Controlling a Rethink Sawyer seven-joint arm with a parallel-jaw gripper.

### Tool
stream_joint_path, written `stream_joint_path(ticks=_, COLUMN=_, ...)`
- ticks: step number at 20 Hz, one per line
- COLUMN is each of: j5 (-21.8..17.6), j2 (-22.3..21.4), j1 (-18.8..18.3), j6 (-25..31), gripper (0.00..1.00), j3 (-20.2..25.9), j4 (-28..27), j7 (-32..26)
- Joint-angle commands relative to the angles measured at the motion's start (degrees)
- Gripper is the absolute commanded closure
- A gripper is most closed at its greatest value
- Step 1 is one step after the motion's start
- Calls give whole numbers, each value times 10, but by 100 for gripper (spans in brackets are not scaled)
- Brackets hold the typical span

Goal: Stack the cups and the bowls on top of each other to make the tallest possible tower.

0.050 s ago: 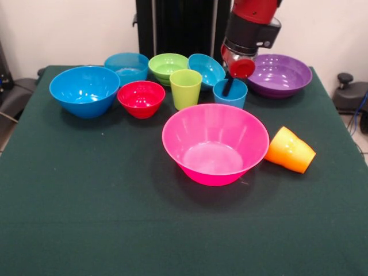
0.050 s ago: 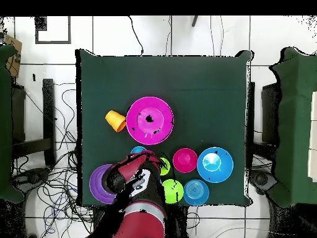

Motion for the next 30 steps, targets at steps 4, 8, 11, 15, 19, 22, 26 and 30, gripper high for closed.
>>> stream_joint_path(ticks=4, j5=-10, j2=-18, j1=-11, j6=10, gripper=100, j3=47, j4=-3, j7=-82)
stream_joint_path(ticks=8, j5=16, j2=-73, j1=-16, j6=52, gripper=100, j3=78, j4=28, j7=-94)
stream_joint_path(ticks=11, j5=30, j2=-100, j1=-19, j6=77, gripper=100, j3=93, j4=39, j7=-99)
stream_joint_path(ticks=15, j5=40, j2=-126, j1=-29, j6=99, gripper=100, j3=108, j4=51, j7=-107)
stream_joint_path(ticks=19, j5=49, j2=-156, j1=-39, j6=121, gripper=100, j3=118, j4=64, j7=-113)
stream_joint_path(ticks=22, j5=59, j2=-193, j1=-51, j6=149, gripper=100, j3=124, j4=74, j7=-129)
stream_joint_path(ticks=26, j5=80, j2=-243, j1=-72, j6=218, gripper=100, j3=150, j4=82, j7=-171)
stream_joint_path(ticks=30, j5=90, j2=-279, j1=-96, j6=275, gripper=100, j3=170, j4=69, j7=-203)
